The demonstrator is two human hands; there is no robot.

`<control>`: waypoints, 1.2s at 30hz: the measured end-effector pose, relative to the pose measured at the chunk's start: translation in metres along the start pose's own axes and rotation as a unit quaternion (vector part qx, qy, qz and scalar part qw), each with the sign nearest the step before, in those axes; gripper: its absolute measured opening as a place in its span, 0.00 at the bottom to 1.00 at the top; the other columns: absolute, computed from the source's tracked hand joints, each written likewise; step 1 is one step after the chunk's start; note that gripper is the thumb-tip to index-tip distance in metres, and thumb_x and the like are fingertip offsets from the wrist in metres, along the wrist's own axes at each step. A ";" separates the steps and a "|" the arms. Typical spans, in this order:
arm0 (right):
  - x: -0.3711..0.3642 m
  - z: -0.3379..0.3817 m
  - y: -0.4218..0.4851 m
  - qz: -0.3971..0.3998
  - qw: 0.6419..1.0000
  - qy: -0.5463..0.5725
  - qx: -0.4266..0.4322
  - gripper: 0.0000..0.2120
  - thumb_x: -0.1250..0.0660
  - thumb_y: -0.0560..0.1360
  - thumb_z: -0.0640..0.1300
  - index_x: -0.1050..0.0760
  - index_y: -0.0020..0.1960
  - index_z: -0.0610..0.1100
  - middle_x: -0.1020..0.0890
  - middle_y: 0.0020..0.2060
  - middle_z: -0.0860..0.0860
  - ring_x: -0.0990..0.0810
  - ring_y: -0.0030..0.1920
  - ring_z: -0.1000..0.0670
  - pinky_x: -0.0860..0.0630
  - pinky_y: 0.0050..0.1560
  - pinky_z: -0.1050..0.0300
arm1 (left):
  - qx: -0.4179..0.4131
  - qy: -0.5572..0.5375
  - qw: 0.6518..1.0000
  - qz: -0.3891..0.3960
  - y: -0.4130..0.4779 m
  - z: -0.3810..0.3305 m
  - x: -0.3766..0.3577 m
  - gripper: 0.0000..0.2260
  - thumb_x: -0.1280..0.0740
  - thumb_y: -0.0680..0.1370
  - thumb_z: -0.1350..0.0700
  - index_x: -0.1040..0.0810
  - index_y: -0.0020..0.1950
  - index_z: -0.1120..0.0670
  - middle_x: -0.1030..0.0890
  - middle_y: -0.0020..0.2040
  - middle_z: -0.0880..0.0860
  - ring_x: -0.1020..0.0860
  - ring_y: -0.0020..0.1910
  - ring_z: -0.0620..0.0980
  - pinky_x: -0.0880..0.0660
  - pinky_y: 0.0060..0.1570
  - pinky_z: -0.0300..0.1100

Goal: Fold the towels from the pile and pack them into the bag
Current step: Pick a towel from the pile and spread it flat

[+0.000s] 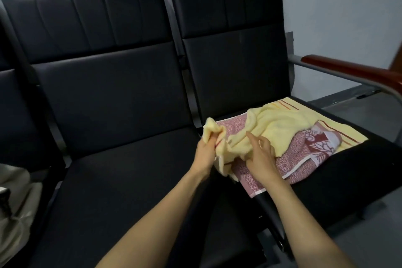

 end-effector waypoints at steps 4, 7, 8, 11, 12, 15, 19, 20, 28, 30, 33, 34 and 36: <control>-0.001 0.004 -0.003 -0.038 0.998 -0.045 -0.014 0.22 0.40 0.74 0.34 0.31 0.66 0.47 0.37 0.67 0.43 0.37 0.66 0.40 0.35 0.66 0.48 | 0.050 -0.001 0.997 0.055 -0.002 -0.005 0.002 0.09 0.34 0.79 0.49 0.21 0.48 0.55 0.17 0.36 0.48 0.19 0.36 0.44 0.23 0.38 0.38; 0.023 0.023 -0.008 -0.112 0.987 0.114 0.024 0.12 0.38 0.76 0.36 0.28 0.58 0.47 0.25 0.55 0.47 0.25 0.54 0.44 0.25 0.52 0.50 | 0.123 0.075 0.982 0.119 -0.008 0.009 -0.007 0.21 0.28 0.73 0.45 0.22 0.58 0.58 0.16 0.49 0.54 0.17 0.45 0.48 0.21 0.45 0.41; 0.024 0.032 -0.009 -0.094 0.977 0.185 0.044 0.12 0.37 0.76 0.37 0.29 0.57 0.50 0.23 0.53 0.49 0.23 0.52 0.46 0.24 0.50 0.52 | 0.159 0.090 0.973 0.142 -0.014 0.016 -0.011 0.25 0.27 0.72 0.44 0.23 0.61 0.59 0.16 0.52 0.56 0.18 0.49 0.51 0.21 0.50 0.44; 0.005 0.061 -0.018 0.038 0.963 0.245 0.104 0.22 0.33 0.75 0.37 0.31 0.65 0.53 0.25 0.58 0.53 0.26 0.60 0.50 0.28 0.60 0.55 | 0.213 0.049 0.965 0.145 -0.022 0.029 -0.009 0.17 0.28 0.74 0.52 0.21 0.57 0.63 0.17 0.52 0.59 0.18 0.52 0.55 0.23 0.58 0.47; 0.001 0.063 -0.019 0.048 0.969 0.214 0.115 0.28 0.31 0.73 0.38 0.33 0.68 0.54 0.29 0.62 0.53 0.32 0.65 0.51 0.33 0.66 0.56 | 0.208 0.038 0.970 0.123 -0.022 0.027 -0.005 0.11 0.29 0.74 0.57 0.20 0.53 0.63 0.17 0.49 0.59 0.18 0.48 0.54 0.23 0.53 0.46; -0.006 0.051 -0.015 0.052 0.986 0.118 0.108 0.42 0.27 0.69 0.40 0.45 0.75 0.58 0.41 0.69 0.56 0.47 0.71 0.55 0.45 0.71 0.53 | 0.197 -0.024 0.976 0.087 -0.022 0.022 0.010 0.05 0.33 0.67 0.60 0.26 0.42 0.59 0.25 0.39 0.57 0.25 0.37 0.50 0.28 0.39 0.44; -0.023 0.028 -0.014 0.070 0.997 -0.025 0.015 0.33 0.34 0.72 0.38 0.40 0.73 0.57 0.48 0.74 0.50 0.52 0.74 0.47 0.47 0.74 0.46 | 0.220 -0.095 0.965 0.111 -0.029 0.009 0.018 0.15 0.41 0.72 0.64 0.35 0.27 0.53 0.32 0.25 0.49 0.32 0.24 0.44 0.32 0.24 0.36; -0.023 0.024 -0.014 0.049 0.998 -0.036 -0.011 0.28 0.35 0.73 0.38 0.36 0.71 0.55 0.47 0.74 0.48 0.50 0.73 0.45 0.46 0.73 0.47 | 0.219 -0.106 0.962 0.123 -0.032 0.002 0.020 0.18 0.43 0.73 0.65 0.36 0.24 0.52 0.33 0.23 0.48 0.33 0.21 0.43 0.34 0.22 0.35; -0.021 0.065 -0.029 -0.038 0.905 0.407 -0.118 0.10 0.46 0.82 0.45 0.30 0.44 0.45 0.23 0.43 0.49 0.24 0.46 0.47 0.31 0.42 0.58 | 0.148 -0.128 0.978 0.066 -0.048 -0.051 0.079 0.05 0.36 0.76 0.59 0.24 0.40 0.58 0.23 0.31 0.53 0.23 0.31 0.47 0.25 0.34 0.41; -0.033 0.111 -0.036 0.047 0.905 0.420 -0.052 0.11 0.47 0.83 0.50 0.28 0.46 0.52 0.22 0.42 0.55 0.24 0.46 0.53 0.29 0.41 0.63 | 0.126 -0.135 0.982 0.021 -0.051 -0.063 0.108 0.09 0.34 0.76 0.55 0.21 0.52 0.59 0.19 0.40 0.56 0.19 0.40 0.51 0.22 0.46 0.47; -0.074 0.163 -0.049 0.192 0.926 0.318 0.069 0.08 0.39 0.80 0.52 0.28 0.58 0.57 0.21 0.54 0.57 0.24 0.57 0.55 0.26 0.57 0.58 | 0.081 -0.082 0.990 -0.083 -0.055 -0.077 0.166 0.13 0.33 0.78 0.50 0.22 0.56 0.58 0.17 0.43 0.53 0.18 0.42 0.49 0.22 0.47 0.47; -0.090 0.173 -0.054 0.245 0.911 0.322 0.076 0.11 0.38 0.80 0.49 0.28 0.62 0.56 0.21 0.56 0.56 0.23 0.59 0.53 0.25 0.59 0.55 | 0.069 -0.050 0.990 -0.116 -0.057 -0.079 0.186 0.16 0.34 0.78 0.48 0.23 0.57 0.59 0.18 0.42 0.53 0.19 0.41 0.48 0.22 0.44 0.46; -0.120 0.189 -0.068 0.342 0.882 0.318 0.059 0.15 0.38 0.80 0.47 0.28 0.66 0.56 0.19 0.57 0.54 0.22 0.59 0.50 0.22 0.56 0.53 | 0.049 0.042 0.981 -0.181 -0.067 -0.083 0.224 0.21 0.38 0.79 0.43 0.27 0.60 0.61 0.20 0.46 0.53 0.20 0.43 0.48 0.25 0.41 0.44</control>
Point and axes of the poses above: each hand's wrist, its own y-axis towards the middle knuckle, its own x-axis out of the back of the hand, z = x × y, the point moved 10 cm from there along y, towards the middle knuckle
